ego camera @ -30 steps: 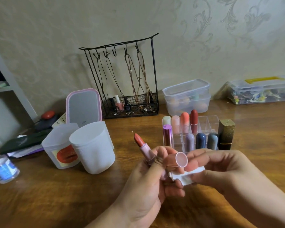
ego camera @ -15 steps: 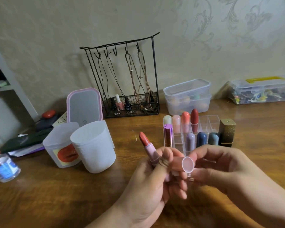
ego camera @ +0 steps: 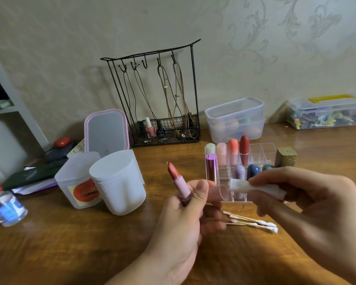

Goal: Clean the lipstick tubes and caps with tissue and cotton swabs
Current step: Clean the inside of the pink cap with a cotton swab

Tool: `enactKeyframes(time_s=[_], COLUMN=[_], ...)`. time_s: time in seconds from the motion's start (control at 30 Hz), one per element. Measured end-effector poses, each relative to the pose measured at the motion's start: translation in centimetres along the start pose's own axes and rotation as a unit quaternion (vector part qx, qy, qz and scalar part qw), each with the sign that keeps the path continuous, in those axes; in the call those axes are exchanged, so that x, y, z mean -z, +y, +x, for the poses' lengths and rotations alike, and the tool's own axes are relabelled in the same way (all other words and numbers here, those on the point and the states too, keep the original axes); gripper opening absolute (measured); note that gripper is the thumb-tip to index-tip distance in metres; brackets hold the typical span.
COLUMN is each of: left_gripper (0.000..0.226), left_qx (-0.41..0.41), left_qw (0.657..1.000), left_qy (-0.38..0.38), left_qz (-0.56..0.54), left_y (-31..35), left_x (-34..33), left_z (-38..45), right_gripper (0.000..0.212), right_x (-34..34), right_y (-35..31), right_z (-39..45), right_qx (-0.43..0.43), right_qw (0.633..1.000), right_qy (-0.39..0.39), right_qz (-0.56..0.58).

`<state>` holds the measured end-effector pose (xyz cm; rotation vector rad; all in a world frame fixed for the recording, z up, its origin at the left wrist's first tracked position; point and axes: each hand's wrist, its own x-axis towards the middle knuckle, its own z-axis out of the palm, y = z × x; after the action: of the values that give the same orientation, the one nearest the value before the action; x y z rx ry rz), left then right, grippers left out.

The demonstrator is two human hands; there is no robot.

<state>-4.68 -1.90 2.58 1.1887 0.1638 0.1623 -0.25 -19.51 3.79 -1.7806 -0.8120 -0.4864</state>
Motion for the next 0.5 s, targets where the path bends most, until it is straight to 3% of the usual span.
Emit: enactKeyframes(time_s=[0.13,0.3,0.4,0.5], left_gripper=[0.025,0.025,0.030,0.034], left_qx=[-0.009,-0.063,-0.055,-0.049], left_qw=[1.000,0.991,0.995,0.997], left_qy=[-0.013,-0.010,0.007,0.015], left_qz=[0.002,0.116,0.088,0.056], left_y=[-0.24,-0.78,-0.50,-0.13], left_x=[-0.22,0.02,0.09,-0.01], left_z=[-0.13,-0.03,0.12,0.18], right_gripper=[0.015,0.019,0.039,0.041], right_x=[-0.21,-0.65,-0.17,0.31], right_y=[0.52,1.01,1.04,1.03], right_z=[-0.08,-0.07,-0.04,0.08], right_qx=[0.007,0.042,0.019,0.057], right_qw=[0.999,0.997,0.993,0.996], right_qy=[-0.033,-0.058,-0.108,-0.066], right_qz=[-0.021,-0.034,0.035,-0.028])
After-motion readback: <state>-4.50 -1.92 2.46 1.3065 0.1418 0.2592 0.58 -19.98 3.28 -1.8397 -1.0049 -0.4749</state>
